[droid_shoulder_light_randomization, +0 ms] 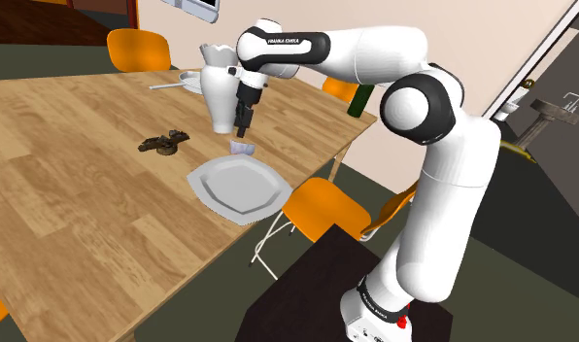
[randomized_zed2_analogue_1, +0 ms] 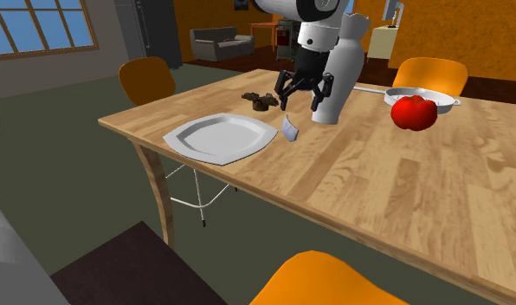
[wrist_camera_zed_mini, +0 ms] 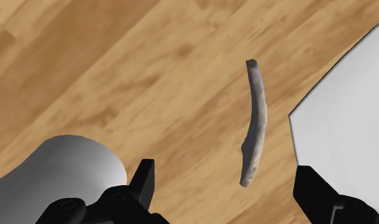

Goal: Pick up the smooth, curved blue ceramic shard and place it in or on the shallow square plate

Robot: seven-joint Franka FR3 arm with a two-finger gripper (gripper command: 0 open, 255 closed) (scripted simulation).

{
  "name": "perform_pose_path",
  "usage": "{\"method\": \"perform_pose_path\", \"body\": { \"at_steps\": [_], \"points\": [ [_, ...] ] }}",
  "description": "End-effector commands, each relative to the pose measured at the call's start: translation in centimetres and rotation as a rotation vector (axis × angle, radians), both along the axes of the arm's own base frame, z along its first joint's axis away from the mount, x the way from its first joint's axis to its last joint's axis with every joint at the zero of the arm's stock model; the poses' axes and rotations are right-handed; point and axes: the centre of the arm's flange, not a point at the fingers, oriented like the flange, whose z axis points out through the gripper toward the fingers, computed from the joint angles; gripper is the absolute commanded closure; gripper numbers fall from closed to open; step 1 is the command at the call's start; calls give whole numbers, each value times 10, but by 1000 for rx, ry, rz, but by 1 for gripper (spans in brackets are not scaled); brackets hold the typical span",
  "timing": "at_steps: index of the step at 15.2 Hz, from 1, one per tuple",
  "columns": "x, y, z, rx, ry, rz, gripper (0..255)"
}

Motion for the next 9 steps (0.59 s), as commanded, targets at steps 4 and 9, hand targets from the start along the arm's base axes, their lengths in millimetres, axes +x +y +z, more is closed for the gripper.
{"method": "perform_pose_path", "body": {
  "at_steps": [4,9],
  "points": [
    [-21,15,-70,13,184,22,255],
    [-13,16,-43,10,184,21,255]
  ]
}}
